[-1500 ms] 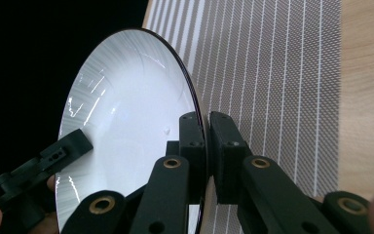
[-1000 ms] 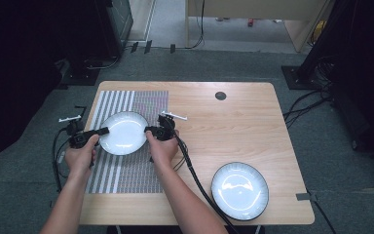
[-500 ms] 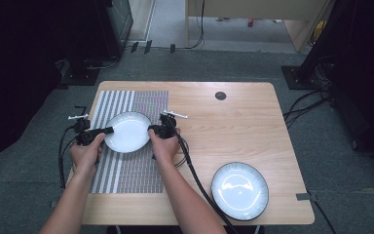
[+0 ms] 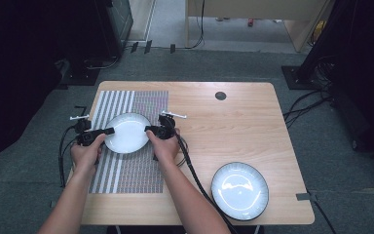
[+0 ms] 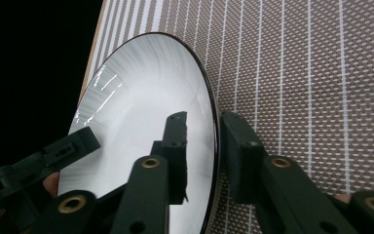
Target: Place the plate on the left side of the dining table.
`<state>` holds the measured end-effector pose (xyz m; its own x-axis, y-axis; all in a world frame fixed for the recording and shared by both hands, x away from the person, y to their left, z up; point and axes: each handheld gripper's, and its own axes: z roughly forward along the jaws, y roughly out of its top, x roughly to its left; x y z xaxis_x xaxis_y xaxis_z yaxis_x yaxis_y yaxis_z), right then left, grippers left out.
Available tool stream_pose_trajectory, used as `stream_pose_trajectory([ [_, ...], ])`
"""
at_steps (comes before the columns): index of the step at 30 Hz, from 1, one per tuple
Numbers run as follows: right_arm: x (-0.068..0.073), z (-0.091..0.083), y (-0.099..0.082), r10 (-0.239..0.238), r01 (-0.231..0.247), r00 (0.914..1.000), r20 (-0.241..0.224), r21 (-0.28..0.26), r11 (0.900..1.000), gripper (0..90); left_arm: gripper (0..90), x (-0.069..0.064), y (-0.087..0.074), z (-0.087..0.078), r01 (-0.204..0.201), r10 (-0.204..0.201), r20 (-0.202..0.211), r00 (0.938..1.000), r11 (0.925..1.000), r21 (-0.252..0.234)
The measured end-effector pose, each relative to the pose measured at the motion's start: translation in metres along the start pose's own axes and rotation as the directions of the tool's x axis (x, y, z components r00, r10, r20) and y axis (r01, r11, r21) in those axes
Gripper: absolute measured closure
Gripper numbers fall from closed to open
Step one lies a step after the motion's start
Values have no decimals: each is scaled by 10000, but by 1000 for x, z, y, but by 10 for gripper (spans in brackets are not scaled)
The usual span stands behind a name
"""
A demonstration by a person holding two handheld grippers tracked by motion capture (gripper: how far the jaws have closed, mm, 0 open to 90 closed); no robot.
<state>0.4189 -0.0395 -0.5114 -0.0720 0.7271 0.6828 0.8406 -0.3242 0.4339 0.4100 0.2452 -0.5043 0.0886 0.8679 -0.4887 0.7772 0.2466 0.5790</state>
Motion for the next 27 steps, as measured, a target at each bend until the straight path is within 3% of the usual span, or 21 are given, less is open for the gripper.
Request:
stream_pose_trajectory([
  [2, 1, -6, 1, -810, 821, 9965, 228, -555, 9951, 676, 528, -3, 1, -5, -138, 142, -242, 9996, 9998, 149],
  [6, 2, -11, 2, -1292, 1292, 9916, 59, -906, 9875, 594, 416, -5, 2, -10, -85, 89, -155, 9998, 9996, 268],
  [8, 3, -16, 3, -1540, 1536, 9881, 39, -974, 9833, 565, 295, -5, 3, -14, 145, -149, 148, 9998, 9996, 242],
  [9, 4, -18, 2, -1672, 1665, 9859, 22, -1053, 9804, 550, 295, -7, 3, -15, 84, -88, 195, 9998, 9997, 212],
  [10, 5, -23, 2, -1821, 1812, 9833, 12, -1065, 9777, 517, 216, -10, 2, -18, -189, 185, 258, 9995, 9997, 156],
  [11, 5, -23, 2, -1821, 1812, 9833, 12, -1065, 9777, 517, 179, -10, 2, -18, -189, 185, 258, 9995, 9997, 156],
  [14, 8, -30, 1, -1898, 1883, 9818, -24, -1129, 9756, 493, 168, -16, 1, -24, -605, 604, 240, 9979, 9982, 24],
  [15, 10, -36, 0, -2219, 2198, 9751, -41, -1212, 9680, 493, 140, -19, -1, -28, -962, 964, 95, 9953, 9952, -159],
  [19, 14, -50, 0, -2457, 2391, 9689, -298, -1447, 9602, 475, 140, -24, -4, -33, -1023, 1027, 129, 9946, 9945, -242],
  [22, 20, -68, 2, -2619, 2486, 9627, -678, -1596, 9554, 416, 140, -30, -7, -38, -1290, 1299, 202, 9913, 9909, -397],
  [23, 20, -68, 2, -2619, 2486, 9627, -678, -1596, 9554, 416, 140, -32, -8, -40, -1301, 1311, 225, 9911, 9906, -432],
  [24, 22, -76, 2, -2876, 2751, 9548, -749, -1439, 9506, 378, 140, -35, -8, -42, -1372, 1382, 208, 9902, 9896, -433],
  [27, 24, -84, 2, -3031, 2932, 9511, -598, -1347, 9465, 379, 140, -42, -9, -48, -1563, 1577, 246, 9872, 9864, -505],
])
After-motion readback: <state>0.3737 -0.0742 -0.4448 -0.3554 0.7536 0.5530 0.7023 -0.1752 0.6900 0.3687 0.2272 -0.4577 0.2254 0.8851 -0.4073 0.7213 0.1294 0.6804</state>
